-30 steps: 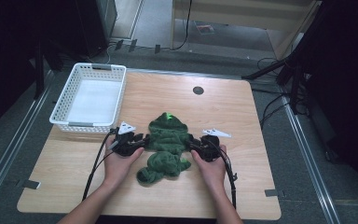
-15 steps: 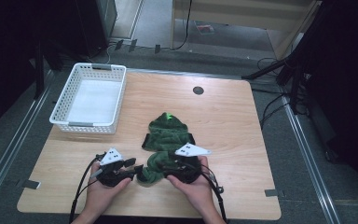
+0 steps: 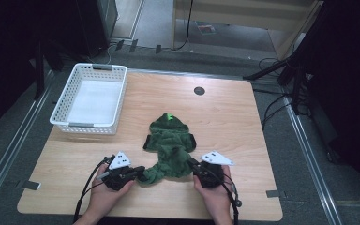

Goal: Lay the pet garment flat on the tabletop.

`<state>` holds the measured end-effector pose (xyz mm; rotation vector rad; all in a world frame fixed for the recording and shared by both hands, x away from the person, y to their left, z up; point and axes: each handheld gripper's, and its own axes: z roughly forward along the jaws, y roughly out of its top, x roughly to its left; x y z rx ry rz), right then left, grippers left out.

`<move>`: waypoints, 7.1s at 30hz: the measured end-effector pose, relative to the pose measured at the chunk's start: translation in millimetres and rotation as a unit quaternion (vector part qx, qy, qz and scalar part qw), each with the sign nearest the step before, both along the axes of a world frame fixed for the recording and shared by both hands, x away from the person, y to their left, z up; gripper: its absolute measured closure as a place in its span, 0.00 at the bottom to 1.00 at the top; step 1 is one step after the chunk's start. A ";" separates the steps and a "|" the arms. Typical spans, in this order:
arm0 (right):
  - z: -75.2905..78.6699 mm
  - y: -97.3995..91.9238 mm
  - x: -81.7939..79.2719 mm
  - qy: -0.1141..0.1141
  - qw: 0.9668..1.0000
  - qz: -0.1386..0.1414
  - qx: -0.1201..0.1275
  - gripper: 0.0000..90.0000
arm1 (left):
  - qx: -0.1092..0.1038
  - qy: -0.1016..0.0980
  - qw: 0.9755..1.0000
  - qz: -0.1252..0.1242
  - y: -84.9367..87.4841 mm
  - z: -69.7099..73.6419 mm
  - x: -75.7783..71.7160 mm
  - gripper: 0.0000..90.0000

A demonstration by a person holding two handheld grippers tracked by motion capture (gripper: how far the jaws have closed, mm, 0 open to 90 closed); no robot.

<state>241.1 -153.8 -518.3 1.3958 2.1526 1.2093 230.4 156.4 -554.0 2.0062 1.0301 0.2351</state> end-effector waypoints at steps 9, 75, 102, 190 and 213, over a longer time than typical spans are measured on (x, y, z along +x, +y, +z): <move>3.6 -65.3 -11.3 -0.011 0.993 -0.111 0.035 0.71 | -0.016 0.004 1.000 0.009 3.5 1.0 1.1 0.91; -0.7 9.4 14.0 0.006 0.998 0.063 -0.012 0.73 | -0.056 0.007 0.998 0.034 -11.2 17.4 24.8 0.63; 12.5 25.4 142.8 0.017 1.000 0.015 -0.013 0.66 | -0.014 0.002 1.000 -0.011 9.6 -0.5 -3.8 0.84; -12.8 -77.1 -4.2 -0.021 1.000 -0.007 0.005 0.18 | -0.045 -0.054 0.997 0.038 60.0 13.2 -24.4 0.24; -18.3 -139.6 1.7 -0.028 0.996 -0.085 -0.006 0.06 | -0.076 -0.057 0.978 0.185 180.2 9.0 -28.2 0.00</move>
